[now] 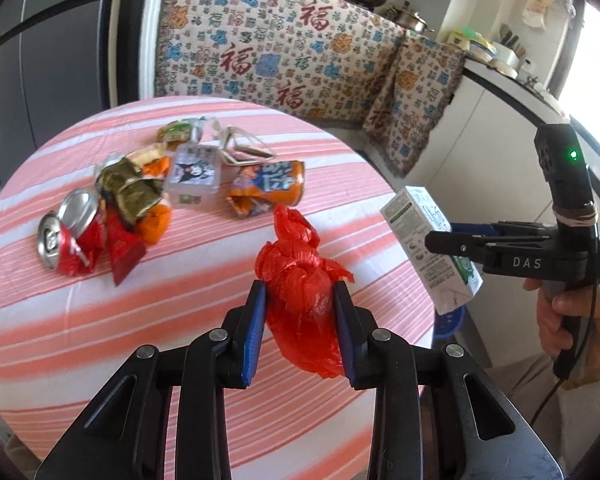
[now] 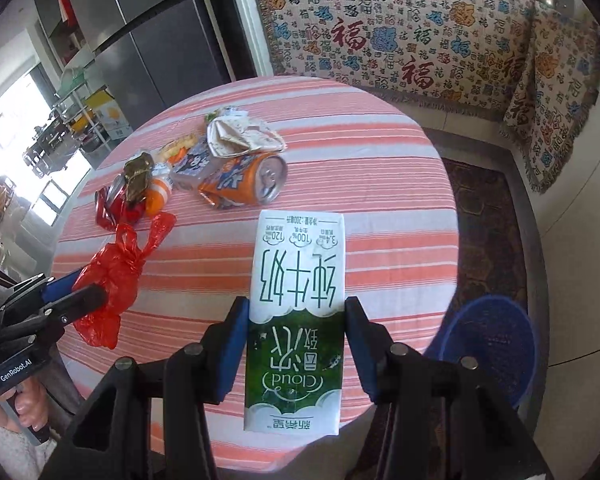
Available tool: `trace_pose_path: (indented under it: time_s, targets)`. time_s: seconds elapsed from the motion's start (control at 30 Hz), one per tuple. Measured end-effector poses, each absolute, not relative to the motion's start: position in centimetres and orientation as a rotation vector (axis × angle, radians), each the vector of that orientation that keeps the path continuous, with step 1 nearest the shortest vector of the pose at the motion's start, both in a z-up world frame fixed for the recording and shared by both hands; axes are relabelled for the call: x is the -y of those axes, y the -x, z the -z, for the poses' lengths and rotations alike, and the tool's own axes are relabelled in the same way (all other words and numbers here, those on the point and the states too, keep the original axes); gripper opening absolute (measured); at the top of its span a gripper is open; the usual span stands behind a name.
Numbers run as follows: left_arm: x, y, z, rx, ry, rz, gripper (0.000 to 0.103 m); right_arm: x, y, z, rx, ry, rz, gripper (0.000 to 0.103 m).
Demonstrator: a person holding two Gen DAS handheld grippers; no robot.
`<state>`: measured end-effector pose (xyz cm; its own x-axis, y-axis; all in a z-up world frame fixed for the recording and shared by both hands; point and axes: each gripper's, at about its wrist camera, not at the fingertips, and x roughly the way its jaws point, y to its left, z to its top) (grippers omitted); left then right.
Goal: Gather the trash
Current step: 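Carry the bag and carton to the blue wastebasket and release both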
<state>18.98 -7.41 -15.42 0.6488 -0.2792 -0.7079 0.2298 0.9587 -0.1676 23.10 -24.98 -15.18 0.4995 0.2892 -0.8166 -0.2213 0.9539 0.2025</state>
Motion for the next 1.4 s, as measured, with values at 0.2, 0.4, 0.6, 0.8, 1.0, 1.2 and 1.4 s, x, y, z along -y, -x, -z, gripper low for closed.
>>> trace_pose_path:
  time_s: [0.2, 0.4, 0.6, 0.8, 1.0, 1.2, 1.4]
  targets:
    - [14.8, -21.0, 14.6, -0.821, 0.054, 0.413, 0.033, 32.7, -22.7, 15.3, -0.977, -0.153, -0.173, 0.048]
    - [24.5, -23.3, 14.8, -0.826, 0.011, 0.543, 0.033, 42.0, -22.1, 16.3, -0.961, -0.199, 0.027, 0.049]
    - [32.6, -25.8, 17.6, -0.886, 0.013, 0.624, 0.033, 49.4, -22.3, 19.6, -0.981, -0.29, 0.162, 0.049]
    - [37.6, -28.0, 21.6, -0.94, -0.007, 0.628, 0.033, 54.1, -22.9, 23.3, -0.987, -0.356, 0.235, 0.049]
    - [40.9, -29.6, 25.0, -0.99, -0.031, 0.63, 0.033, 56.9, -23.5, 26.7, -1.013, -0.424, 0.231, 0.049]
    - [43.1, -30.4, 27.9, -1.035, -0.06, 0.632, 0.033, 58.6, -24.0, 29.1, -1.04, -0.491, 0.225, 0.049]
    - [44.7, -31.4, 29.8, -1.065, -0.077, 0.638, 0.054, 59.3, -24.2, 30.5, -1.052, -0.52, 0.236, 0.057]
